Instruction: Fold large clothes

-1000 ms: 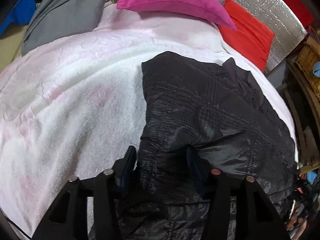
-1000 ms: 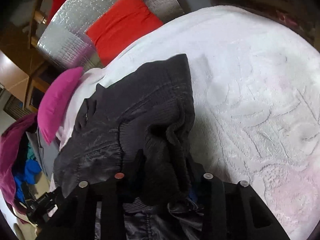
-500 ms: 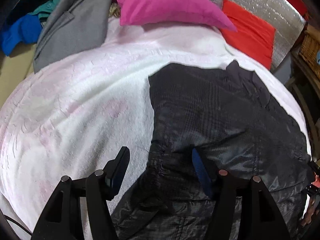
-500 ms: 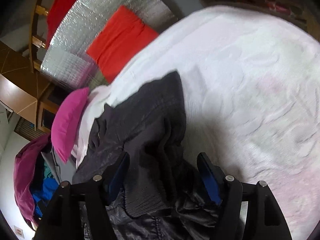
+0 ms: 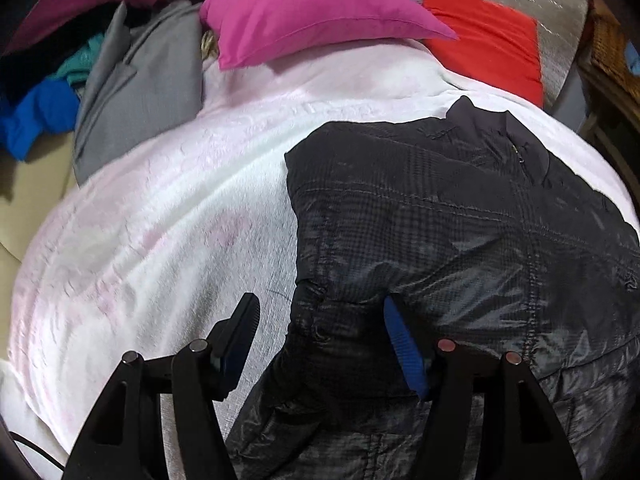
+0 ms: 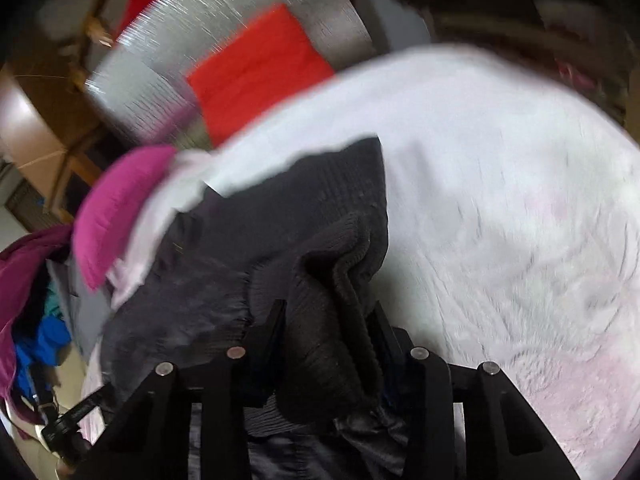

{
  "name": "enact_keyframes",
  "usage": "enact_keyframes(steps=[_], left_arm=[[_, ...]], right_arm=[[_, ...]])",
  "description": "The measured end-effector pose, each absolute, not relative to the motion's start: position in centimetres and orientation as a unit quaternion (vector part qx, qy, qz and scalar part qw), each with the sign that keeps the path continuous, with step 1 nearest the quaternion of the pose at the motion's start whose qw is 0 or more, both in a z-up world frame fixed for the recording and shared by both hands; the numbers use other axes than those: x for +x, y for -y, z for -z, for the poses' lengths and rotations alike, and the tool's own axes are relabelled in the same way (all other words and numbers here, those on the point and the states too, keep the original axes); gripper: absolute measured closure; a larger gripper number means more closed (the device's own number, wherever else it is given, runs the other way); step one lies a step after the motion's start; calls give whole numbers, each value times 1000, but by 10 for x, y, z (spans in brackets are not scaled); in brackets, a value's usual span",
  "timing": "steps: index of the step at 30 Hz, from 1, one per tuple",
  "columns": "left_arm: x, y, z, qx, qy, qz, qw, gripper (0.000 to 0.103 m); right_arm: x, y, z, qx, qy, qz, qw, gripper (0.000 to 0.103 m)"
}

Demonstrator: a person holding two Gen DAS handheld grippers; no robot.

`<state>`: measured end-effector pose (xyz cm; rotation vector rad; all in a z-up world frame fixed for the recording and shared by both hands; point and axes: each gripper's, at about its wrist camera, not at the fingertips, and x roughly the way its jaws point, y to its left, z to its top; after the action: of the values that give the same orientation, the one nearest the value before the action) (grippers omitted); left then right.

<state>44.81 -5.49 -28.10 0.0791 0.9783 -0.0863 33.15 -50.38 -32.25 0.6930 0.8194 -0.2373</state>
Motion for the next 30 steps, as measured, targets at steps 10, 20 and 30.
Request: enact_keyframes(steps=[10,20,30], left_arm=[[433,63,263,85,-413,39,906,38],[430,62,256,91,-390,35,916,38],[437,58,263,94,-401,25,911,38]], right_arm=[[312,536,305,416,-326,97,843,32],[331,526,322,411,-343,85,840,32],[347,515,333,372,-353,96,853,52]])
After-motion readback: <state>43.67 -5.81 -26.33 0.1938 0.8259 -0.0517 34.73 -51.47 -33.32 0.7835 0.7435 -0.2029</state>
